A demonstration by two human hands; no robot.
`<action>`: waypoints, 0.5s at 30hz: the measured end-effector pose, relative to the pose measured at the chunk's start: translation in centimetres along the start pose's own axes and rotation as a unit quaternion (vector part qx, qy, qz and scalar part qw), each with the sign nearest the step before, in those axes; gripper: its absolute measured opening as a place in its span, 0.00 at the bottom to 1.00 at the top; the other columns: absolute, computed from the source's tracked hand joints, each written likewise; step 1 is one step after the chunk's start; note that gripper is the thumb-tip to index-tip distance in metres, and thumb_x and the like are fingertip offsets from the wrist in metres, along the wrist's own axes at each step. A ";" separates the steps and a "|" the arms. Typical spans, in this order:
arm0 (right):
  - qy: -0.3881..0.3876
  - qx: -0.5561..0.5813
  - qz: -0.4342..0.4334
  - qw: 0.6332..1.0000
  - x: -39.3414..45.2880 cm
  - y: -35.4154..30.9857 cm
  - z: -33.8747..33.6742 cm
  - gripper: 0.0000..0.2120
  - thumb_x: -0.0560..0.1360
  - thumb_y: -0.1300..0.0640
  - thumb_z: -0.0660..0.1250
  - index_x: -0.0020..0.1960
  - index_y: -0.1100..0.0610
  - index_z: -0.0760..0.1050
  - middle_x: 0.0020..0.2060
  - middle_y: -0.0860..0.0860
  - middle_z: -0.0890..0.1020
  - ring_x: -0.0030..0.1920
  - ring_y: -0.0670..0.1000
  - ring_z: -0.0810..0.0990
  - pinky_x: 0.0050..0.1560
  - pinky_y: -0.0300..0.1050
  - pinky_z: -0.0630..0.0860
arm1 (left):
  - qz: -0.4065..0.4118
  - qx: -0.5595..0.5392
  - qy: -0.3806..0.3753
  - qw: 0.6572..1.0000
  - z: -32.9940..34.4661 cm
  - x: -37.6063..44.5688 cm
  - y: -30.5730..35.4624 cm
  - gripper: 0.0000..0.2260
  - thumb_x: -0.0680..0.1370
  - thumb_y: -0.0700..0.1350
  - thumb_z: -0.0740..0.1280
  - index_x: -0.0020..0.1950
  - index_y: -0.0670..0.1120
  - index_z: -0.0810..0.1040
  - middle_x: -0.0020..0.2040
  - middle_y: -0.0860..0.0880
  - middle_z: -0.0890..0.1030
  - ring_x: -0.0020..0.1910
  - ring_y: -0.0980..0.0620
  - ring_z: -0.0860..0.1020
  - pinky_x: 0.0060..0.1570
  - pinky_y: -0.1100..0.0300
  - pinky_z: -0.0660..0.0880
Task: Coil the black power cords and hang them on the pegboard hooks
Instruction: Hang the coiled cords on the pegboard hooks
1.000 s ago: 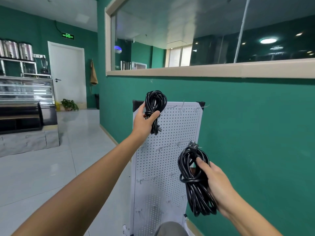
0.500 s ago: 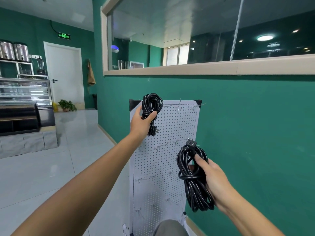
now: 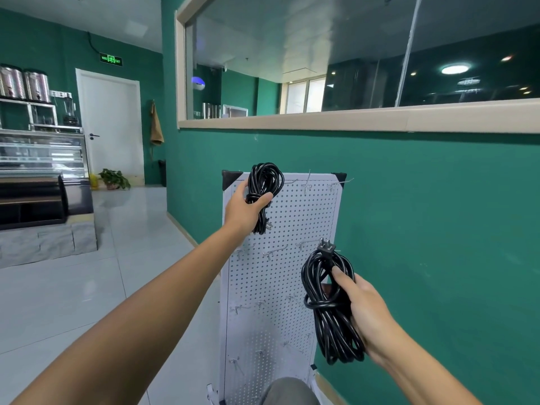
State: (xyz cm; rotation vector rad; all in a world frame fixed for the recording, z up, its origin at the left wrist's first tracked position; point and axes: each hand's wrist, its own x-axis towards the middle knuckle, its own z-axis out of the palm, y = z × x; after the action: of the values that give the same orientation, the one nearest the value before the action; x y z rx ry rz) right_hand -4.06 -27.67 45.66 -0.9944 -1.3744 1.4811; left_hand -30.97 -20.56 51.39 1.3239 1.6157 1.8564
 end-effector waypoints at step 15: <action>-0.005 0.005 -0.012 1.000 0.6 0.4 0.0 0.14 0.82 0.48 0.65 0.58 0.58 0.79 0.48 0.59 0.86 0.42 0.56 0.84 0.49 0.53 0.81 | -0.007 0.163 0.099 0.982 0.8 1.8 0.9 0.32 0.77 0.61 0.72 0.78 0.56 0.67 0.70 0.52 0.77 0.65 0.46 0.78 0.58 0.52 0.74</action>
State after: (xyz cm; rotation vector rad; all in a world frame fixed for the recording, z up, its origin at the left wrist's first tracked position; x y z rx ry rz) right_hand -4.29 -27.08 45.31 -0.9625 -1.3798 1.4753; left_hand -30.97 -19.01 52.92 1.2779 2.0991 1.8200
